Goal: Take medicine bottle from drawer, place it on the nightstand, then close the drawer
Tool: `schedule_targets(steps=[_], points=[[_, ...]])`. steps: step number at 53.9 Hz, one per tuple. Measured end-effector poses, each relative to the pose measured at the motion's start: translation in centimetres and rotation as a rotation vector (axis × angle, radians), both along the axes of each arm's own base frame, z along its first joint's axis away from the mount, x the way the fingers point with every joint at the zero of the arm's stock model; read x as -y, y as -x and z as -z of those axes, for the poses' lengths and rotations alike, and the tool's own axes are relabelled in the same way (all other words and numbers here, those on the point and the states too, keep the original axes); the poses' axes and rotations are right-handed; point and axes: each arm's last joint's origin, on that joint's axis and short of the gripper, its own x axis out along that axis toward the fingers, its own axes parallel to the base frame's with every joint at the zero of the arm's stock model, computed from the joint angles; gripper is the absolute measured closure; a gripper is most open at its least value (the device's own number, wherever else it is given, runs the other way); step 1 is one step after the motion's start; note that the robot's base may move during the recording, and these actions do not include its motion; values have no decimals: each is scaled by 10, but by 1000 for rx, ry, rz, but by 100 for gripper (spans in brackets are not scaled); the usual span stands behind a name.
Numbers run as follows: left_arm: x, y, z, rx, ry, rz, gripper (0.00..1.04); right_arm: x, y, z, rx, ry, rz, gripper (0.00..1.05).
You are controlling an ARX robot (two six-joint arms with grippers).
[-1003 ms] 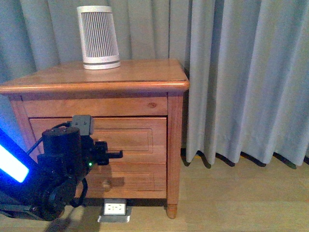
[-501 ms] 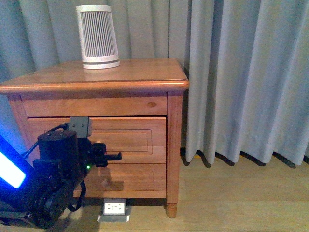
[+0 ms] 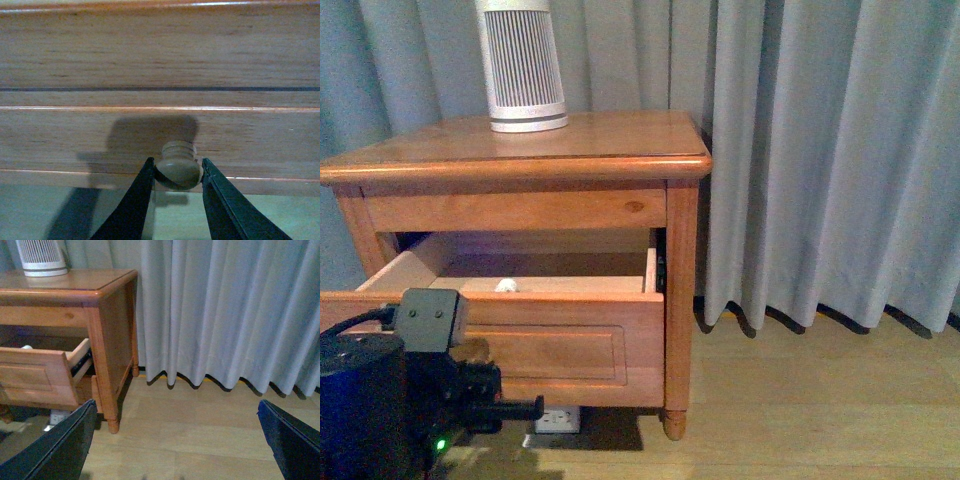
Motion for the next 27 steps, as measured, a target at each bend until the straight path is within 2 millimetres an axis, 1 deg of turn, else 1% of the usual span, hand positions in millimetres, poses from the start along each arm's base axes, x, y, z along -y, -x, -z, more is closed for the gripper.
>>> schedule_targets(steps=[6, 16, 18, 19, 20, 23, 25, 27], points=[[-1, 20, -1, -28, 6, -10, 82, 0, 0, 0, 0, 0, 0, 7], [-2, 39, -3, -60, 55, -24, 81, 0, 0, 0, 0, 0, 0, 7], [-2, 41, -3, -66, 60, -22, 73, 0, 0, 0, 0, 0, 0, 7], [-2, 42, -3, -67, 62, -26, 71, 0, 0, 0, 0, 0, 0, 7], [-3, 44, -4, -69, 69, -27, 66, 0, 0, 0, 0, 0, 0, 7], [-3, 46, -6, -68, 77, -30, 59, 0, 0, 0, 0, 0, 0, 7], [-5, 49, -11, -62, 82, -34, 50, 0, 0, 0, 0, 0, 0, 7], [-6, 51, -14, -58, 86, -37, 44, 0, 0, 0, 0, 0, 0, 7]])
